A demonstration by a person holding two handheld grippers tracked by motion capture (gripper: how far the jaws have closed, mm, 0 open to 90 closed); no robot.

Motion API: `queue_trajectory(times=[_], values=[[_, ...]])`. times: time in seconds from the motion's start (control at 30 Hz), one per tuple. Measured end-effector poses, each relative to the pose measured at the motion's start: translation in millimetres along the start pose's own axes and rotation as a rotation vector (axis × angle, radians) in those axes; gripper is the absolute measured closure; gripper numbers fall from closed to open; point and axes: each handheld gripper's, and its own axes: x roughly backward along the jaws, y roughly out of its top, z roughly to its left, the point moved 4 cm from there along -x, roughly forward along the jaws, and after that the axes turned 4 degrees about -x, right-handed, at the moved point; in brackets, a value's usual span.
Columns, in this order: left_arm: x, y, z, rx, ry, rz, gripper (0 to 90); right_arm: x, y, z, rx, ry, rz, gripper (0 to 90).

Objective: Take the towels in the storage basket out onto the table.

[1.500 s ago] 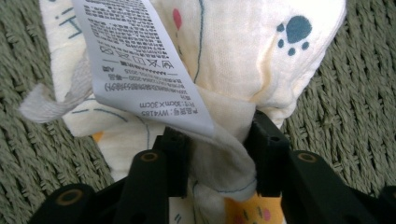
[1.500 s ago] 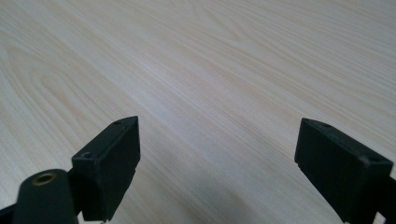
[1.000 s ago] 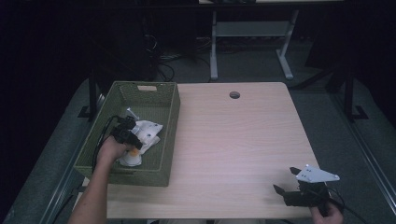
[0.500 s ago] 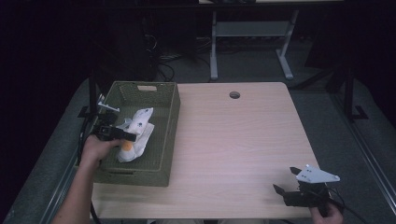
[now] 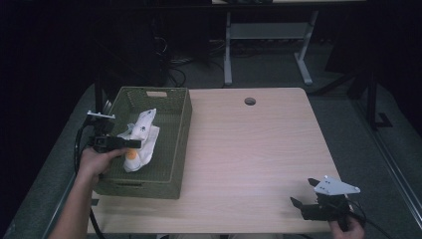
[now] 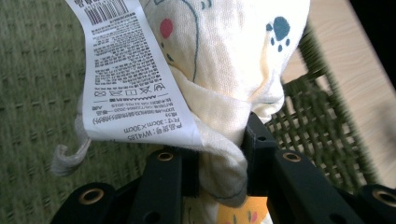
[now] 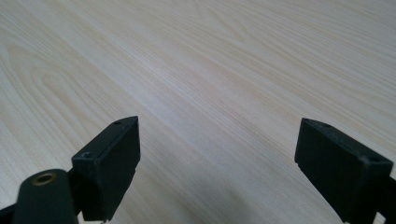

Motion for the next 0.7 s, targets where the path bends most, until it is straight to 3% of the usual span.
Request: queue_trajectory(times=[0.17,0.7], values=[[3.6,4.2,-5.3,0.009,-0.069,-0.068,72.6,0.4,0.6,0.3,0.0,0.002,-0.004,13.9],[13.5,13.6,-20.7,0.012,-0.157,-0.18,72.6,3.1,0.7,-1.5,0.004,-0.005,-0.011,13.9]])
